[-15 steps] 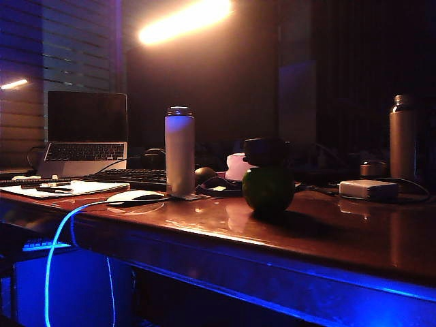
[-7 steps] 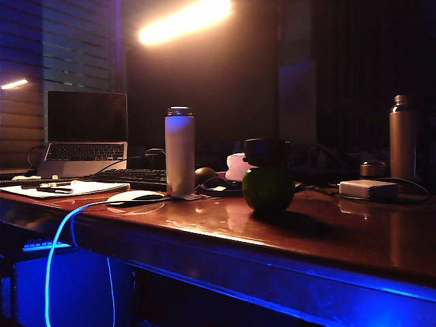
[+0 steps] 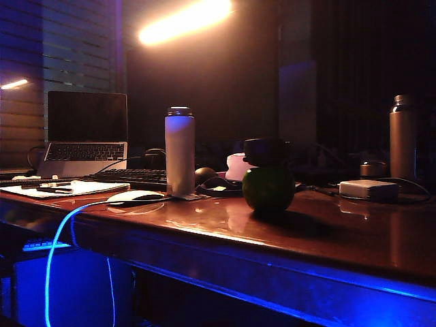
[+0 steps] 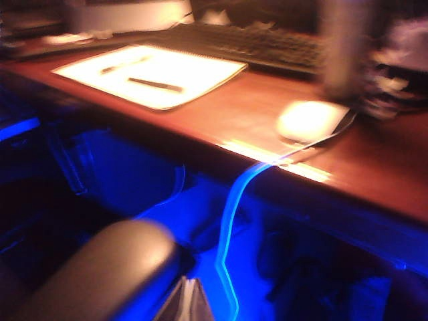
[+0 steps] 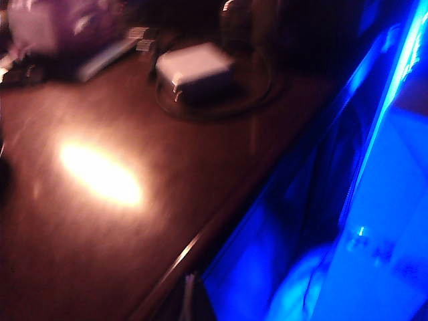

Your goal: Stack the black thermos bottle cap from the table onto the green apple.

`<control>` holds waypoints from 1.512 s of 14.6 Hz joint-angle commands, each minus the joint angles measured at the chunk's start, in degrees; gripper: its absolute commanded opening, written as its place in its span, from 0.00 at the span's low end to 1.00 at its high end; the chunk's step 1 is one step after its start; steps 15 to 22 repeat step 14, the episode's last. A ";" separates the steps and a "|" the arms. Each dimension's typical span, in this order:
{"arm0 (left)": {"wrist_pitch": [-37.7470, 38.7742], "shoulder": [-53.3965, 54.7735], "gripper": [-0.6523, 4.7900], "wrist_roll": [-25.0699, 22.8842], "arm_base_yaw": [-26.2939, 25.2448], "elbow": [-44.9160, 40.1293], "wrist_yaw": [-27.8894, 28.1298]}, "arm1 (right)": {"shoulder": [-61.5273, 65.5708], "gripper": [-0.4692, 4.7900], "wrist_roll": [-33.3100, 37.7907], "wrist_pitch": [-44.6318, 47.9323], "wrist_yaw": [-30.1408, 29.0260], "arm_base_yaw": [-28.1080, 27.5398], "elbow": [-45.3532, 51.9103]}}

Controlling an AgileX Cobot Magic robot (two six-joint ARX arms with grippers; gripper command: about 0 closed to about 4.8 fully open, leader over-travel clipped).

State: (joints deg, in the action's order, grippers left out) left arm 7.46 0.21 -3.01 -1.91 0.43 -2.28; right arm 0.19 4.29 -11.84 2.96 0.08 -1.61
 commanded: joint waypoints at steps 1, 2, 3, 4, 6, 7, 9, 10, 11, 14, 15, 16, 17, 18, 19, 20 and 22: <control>0.35 -0.17 0.12 0.00 0.39 -0.09 -0.48 | -0.07 0.09 0.20 1.01 -0.13 -0.33 0.66; 0.35 -0.17 0.12 0.02 0.39 -0.09 -0.48 | -0.07 0.09 0.20 1.07 -0.11 -0.35 0.68; 0.37 -0.17 0.12 0.02 0.42 -0.09 -0.48 | -0.07 0.09 0.20 1.20 -0.11 -0.35 0.70; 0.35 -0.17 0.12 0.02 0.39 -0.09 -0.48 | -0.07 0.09 0.20 1.42 -0.11 -0.35 0.79; 0.37 -0.17 0.12 0.02 0.37 -0.09 -0.48 | -0.07 0.09 0.20 1.40 -0.11 -0.48 0.79; 0.35 -0.17 0.12 0.02 0.37 -0.09 -0.48 | -0.07 0.09 0.20 1.40 -0.11 -0.46 0.79; 0.35 -0.17 0.12 0.02 0.31 -0.09 -0.48 | -0.07 0.09 0.20 1.38 -0.11 -0.46 0.79; 0.35 -0.17 0.12 0.02 0.31 -0.09 -0.48 | -0.07 0.09 0.20 1.38 -0.11 -0.46 0.79; 0.35 -0.17 0.12 0.02 0.31 -0.09 -0.48 | -0.07 0.09 0.20 1.40 -0.11 -0.46 0.79; 0.37 -0.17 0.12 0.02 0.31 -0.09 -0.48 | -0.07 0.09 0.20 1.40 -0.11 -0.46 0.79; 0.37 -0.17 0.12 0.02 0.31 -0.09 -0.48 | -0.07 0.09 0.20 1.40 -0.11 -0.46 0.79; 0.37 -0.17 0.12 0.02 0.31 -0.09 -0.48 | -0.07 0.09 0.20 1.40 -0.11 -0.46 0.79; 0.37 -0.17 0.12 0.02 0.31 -0.09 -0.48 | -0.07 0.09 0.20 1.40 -0.11 -0.46 0.79; 0.37 -0.17 0.12 0.02 0.31 -0.09 -0.48 | -0.07 0.09 0.20 1.40 -0.11 -0.46 0.79; 0.37 -0.17 0.12 0.02 0.31 -0.09 -0.48 | -0.07 0.09 0.20 1.40 -0.11 -0.46 0.79; 0.37 -0.17 0.12 0.02 0.31 -0.09 -0.48 | -0.07 0.09 0.20 1.40 -0.11 -0.46 0.79; 0.37 -0.17 0.12 0.02 0.31 -0.09 -0.48 | -0.07 0.09 0.20 1.40 -0.11 -0.46 0.79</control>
